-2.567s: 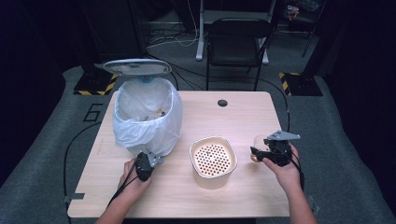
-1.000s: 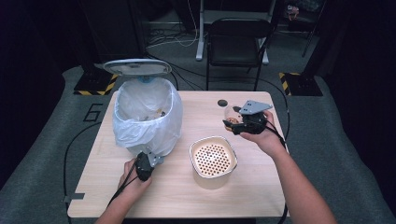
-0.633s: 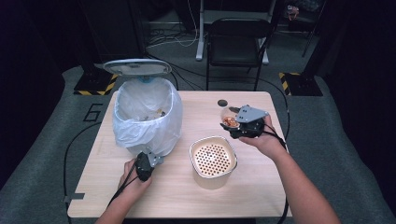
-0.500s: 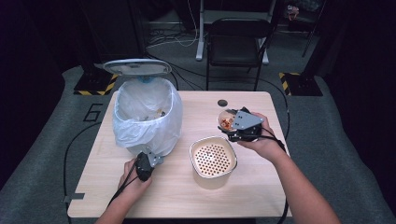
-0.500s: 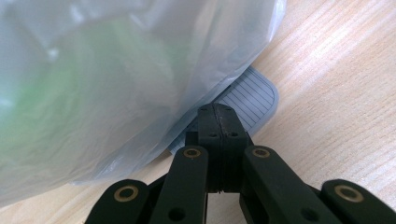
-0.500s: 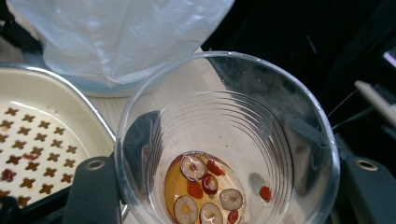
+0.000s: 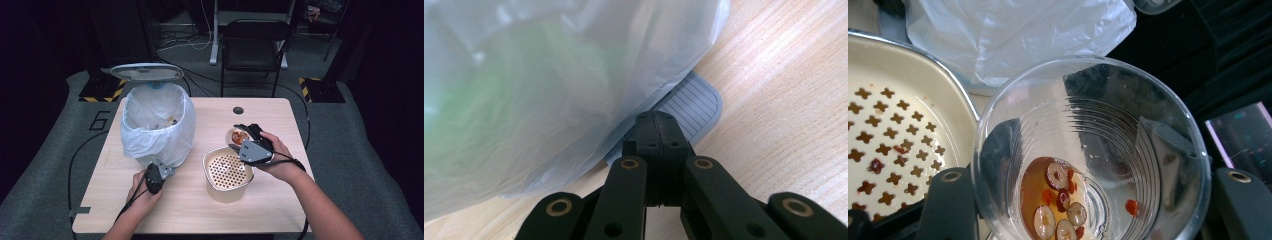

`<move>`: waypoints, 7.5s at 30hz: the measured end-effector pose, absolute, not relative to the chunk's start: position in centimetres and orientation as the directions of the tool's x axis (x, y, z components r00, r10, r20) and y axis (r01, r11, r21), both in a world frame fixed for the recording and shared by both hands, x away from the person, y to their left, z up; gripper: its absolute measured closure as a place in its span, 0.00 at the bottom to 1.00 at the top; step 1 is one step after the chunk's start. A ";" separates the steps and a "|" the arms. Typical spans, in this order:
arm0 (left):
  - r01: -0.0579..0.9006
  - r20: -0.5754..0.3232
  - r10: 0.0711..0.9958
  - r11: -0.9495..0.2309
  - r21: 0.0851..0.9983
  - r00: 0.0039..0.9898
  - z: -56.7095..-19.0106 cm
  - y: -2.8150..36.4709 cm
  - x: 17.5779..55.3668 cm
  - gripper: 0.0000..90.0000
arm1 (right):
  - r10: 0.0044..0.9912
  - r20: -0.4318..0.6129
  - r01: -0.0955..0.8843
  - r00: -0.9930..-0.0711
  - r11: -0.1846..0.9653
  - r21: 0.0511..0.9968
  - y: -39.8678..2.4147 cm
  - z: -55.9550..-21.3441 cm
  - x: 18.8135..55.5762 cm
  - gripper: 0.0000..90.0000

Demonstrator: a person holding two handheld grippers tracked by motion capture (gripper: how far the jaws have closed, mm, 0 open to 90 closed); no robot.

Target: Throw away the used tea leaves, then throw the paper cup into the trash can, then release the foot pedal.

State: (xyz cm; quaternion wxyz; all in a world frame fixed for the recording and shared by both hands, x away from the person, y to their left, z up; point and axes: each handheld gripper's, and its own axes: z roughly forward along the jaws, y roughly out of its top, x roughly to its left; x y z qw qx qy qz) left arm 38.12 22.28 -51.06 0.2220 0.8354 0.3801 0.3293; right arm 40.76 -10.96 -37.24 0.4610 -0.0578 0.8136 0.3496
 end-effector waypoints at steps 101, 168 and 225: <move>0.485 0.387 0.777 -0.618 0.618 0.497 -51.1 22.2 38.1 1.00 | -0.457 -0.822 -0.449 0.341 0.689 -0.569 -8.6 -43.2 36.5 0.38; 0.474 0.396 0.775 -0.620 0.625 0.492 -51.0 22.4 38.2 1.00 | 0.399 -0.236 0.022 -0.886 0.544 0.839 -7.6 -25.7 46.4 0.41; 0.496 0.366 0.781 -0.610 0.618 0.506 -50.8 22.5 38.3 1.00 | 0.535 0.027 0.294 -0.845 0.422 0.858 10.1 -26.7 49.3 0.05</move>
